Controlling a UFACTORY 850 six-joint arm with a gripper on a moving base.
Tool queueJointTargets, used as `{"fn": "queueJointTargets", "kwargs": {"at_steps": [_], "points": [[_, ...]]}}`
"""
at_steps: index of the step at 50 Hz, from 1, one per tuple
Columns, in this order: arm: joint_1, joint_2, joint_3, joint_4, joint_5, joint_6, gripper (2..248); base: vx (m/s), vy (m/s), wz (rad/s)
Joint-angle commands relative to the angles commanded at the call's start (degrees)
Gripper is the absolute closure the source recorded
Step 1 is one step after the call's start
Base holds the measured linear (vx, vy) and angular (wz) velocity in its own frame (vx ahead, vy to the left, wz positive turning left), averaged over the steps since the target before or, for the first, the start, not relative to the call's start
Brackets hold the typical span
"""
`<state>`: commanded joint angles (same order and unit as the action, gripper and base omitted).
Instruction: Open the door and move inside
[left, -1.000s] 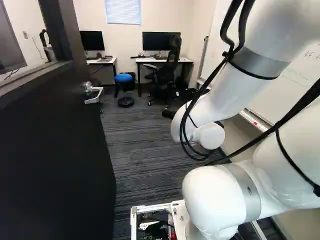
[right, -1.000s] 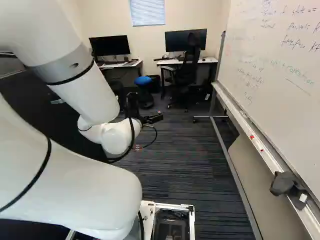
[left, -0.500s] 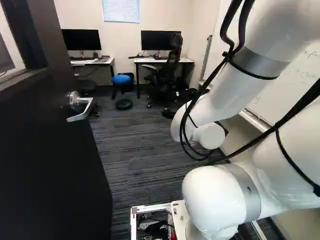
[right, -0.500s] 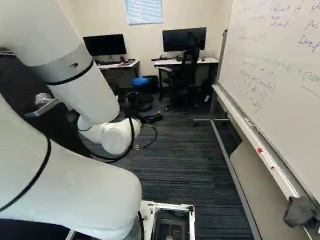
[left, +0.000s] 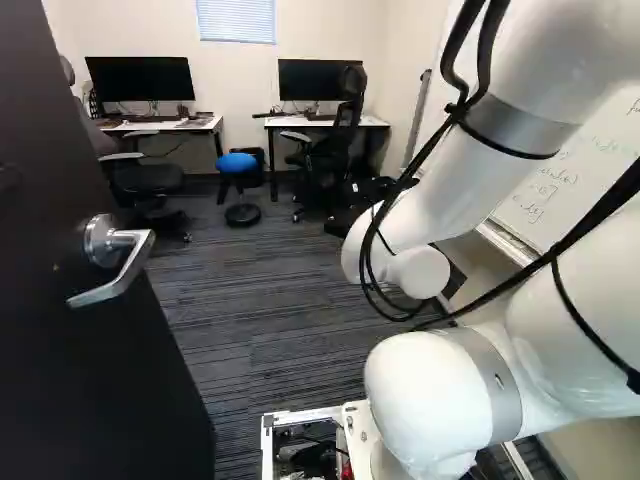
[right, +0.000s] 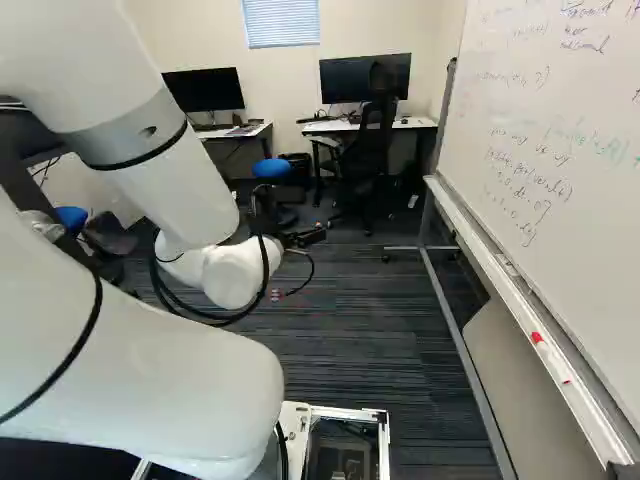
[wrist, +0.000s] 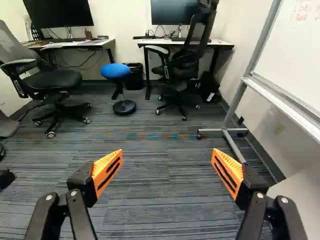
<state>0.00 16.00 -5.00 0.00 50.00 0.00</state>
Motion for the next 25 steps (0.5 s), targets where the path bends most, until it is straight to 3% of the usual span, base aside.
{"fn": "queueJointTargets", "kwargs": {"at_steps": [25], "points": [[0.00,0.00,0.00,0.00,0.00,0.00,3,0.223,-0.029,-0.008]]}}
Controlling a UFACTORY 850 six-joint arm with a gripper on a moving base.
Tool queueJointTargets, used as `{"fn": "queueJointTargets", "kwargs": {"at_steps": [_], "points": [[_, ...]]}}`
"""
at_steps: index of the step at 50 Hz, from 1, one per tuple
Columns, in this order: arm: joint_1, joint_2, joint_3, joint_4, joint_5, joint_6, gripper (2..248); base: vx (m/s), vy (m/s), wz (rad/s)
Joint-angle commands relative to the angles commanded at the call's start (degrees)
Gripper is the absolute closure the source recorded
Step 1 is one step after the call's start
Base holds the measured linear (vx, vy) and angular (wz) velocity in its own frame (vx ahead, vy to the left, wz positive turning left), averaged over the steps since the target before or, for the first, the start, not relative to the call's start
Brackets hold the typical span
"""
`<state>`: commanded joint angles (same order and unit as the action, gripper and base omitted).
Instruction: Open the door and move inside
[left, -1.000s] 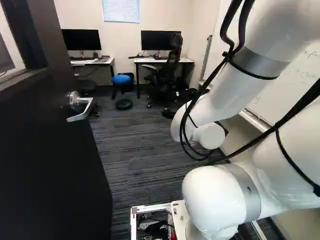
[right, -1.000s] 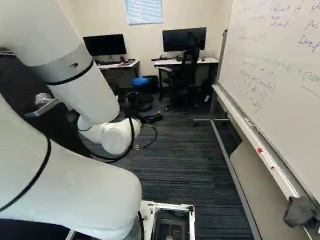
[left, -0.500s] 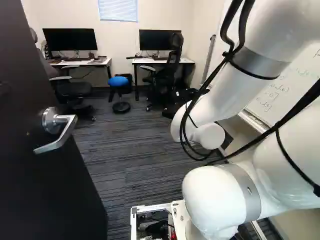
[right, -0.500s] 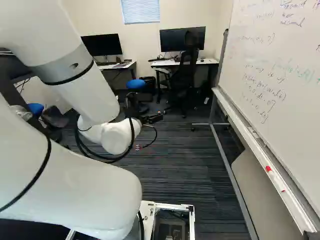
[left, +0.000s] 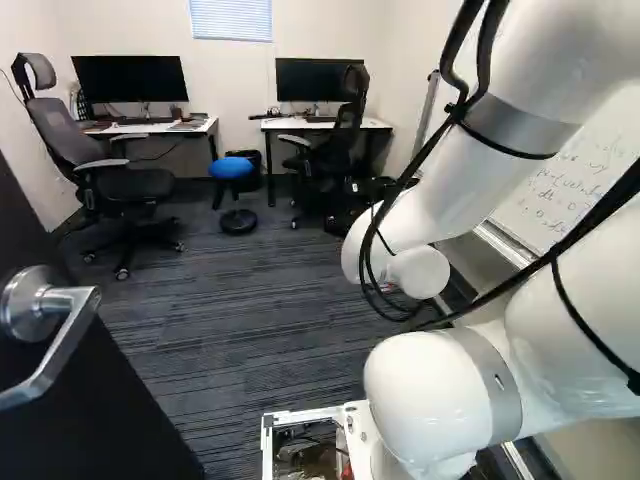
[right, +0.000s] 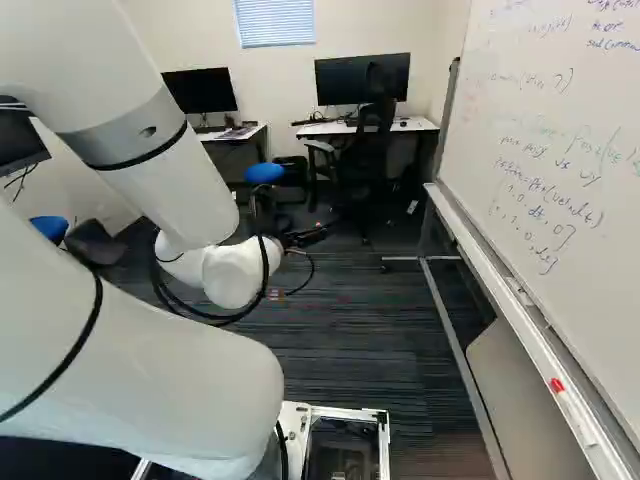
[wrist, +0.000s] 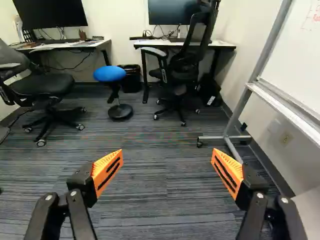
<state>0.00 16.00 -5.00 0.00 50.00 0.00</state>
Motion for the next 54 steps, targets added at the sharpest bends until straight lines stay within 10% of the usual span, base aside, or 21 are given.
{"fn": "queueJointTargets", "kwargs": {"at_steps": [54], "points": [[0.00,0.00,0.00,0.00,0.00,0.00,3,0.091,-0.005,-0.002]]}}
